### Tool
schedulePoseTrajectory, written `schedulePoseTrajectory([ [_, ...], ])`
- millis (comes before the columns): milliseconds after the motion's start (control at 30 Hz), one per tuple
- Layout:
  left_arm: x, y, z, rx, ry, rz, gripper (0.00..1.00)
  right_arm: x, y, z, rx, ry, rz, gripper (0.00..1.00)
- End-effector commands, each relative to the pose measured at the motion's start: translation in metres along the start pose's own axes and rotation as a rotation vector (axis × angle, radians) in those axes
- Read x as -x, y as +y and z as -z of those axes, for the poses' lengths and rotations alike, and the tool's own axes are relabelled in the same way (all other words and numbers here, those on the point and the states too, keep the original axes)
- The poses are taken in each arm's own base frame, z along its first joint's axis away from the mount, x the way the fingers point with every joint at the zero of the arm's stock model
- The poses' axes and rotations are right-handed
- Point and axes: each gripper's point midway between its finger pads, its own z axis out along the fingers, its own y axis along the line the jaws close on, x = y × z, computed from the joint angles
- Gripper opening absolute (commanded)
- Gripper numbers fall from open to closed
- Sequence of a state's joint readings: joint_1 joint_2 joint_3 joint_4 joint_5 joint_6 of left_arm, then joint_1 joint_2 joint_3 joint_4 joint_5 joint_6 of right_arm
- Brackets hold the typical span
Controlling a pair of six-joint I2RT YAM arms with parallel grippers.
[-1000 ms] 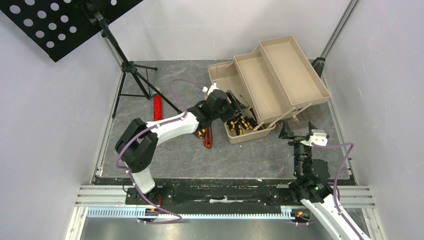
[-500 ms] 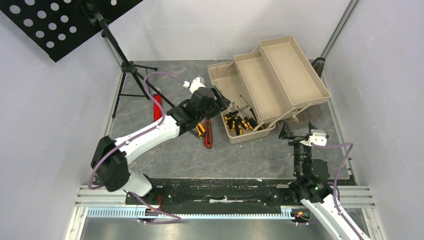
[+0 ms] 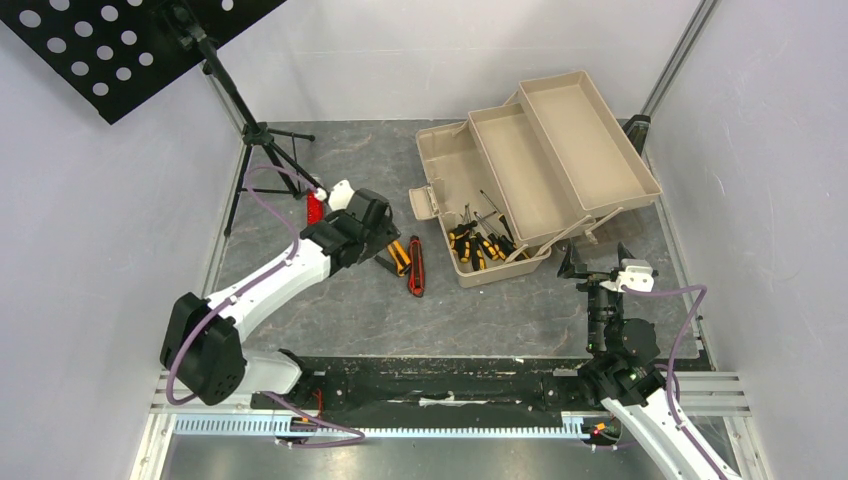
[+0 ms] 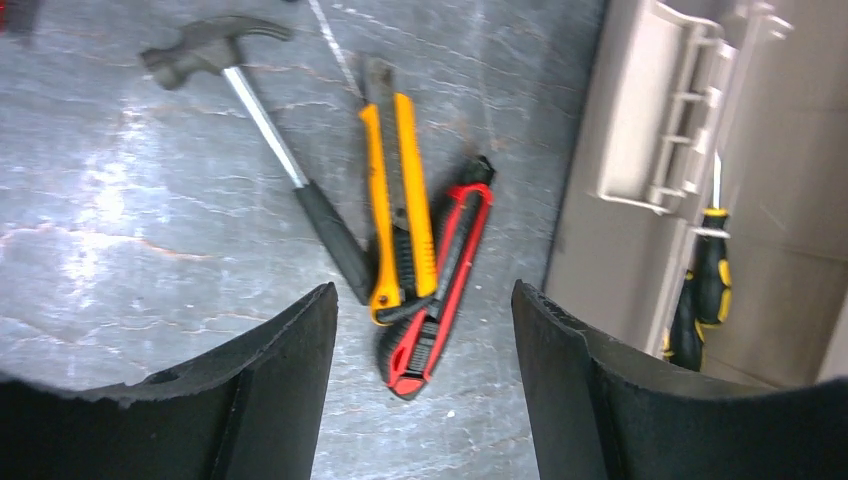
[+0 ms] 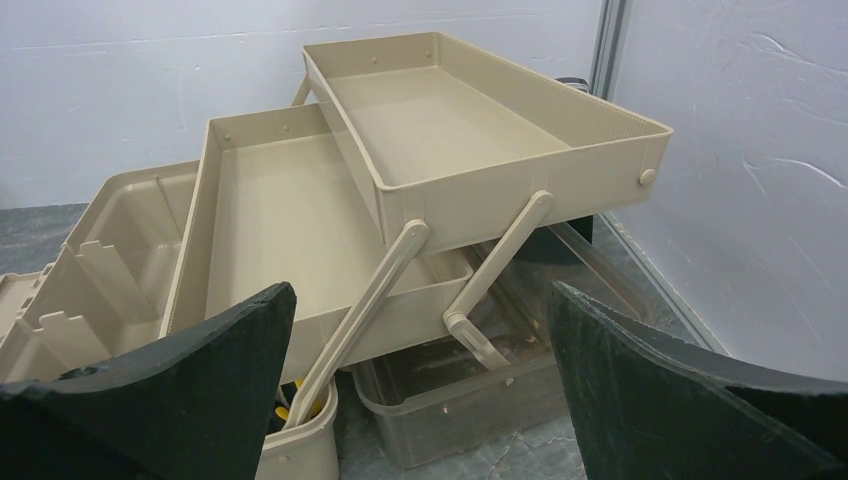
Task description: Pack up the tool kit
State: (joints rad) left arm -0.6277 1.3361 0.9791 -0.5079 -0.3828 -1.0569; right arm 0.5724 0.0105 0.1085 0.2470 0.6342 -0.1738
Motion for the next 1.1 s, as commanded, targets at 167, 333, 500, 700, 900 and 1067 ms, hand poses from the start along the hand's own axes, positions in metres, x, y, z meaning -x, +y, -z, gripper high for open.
schedulePoseTrajectory([
  [167, 0.001, 0.029, -0.034, 0.123, 0.078, 0.013, 0.67, 0.010, -0.002, 0.000, -0.010, -0.041, -0.032, 0.98],
  [333, -0.006, 0.017, -0.059, 0.162, 0.140, -0.036, 0.66, 0.010, -0.001, 0.000, -0.007, -0.042, -0.034, 0.98],
  [500, -0.014, 0.012, -0.082, 0.197, 0.182, -0.064, 0.64, 0.011, -0.004, 0.000, -0.018, -0.042, -0.034, 0.98],
  [700, -0.027, 0.023, -0.103, 0.253, 0.226, -0.075, 0.62, 0.012, -0.006, 0.001, -0.027, -0.046, -0.036, 0.98],
  [900, -0.037, 0.028, -0.113, 0.263, 0.259, -0.069, 0.57, 0.012, -0.005, 0.001, -0.025, -0.048, -0.037, 0.98],
  [1067, -0.039, 0.023, -0.112, 0.231, 0.275, -0.055, 0.43, 0.012, -0.006, 0.001, -0.027, -0.048, -0.038, 0.98],
])
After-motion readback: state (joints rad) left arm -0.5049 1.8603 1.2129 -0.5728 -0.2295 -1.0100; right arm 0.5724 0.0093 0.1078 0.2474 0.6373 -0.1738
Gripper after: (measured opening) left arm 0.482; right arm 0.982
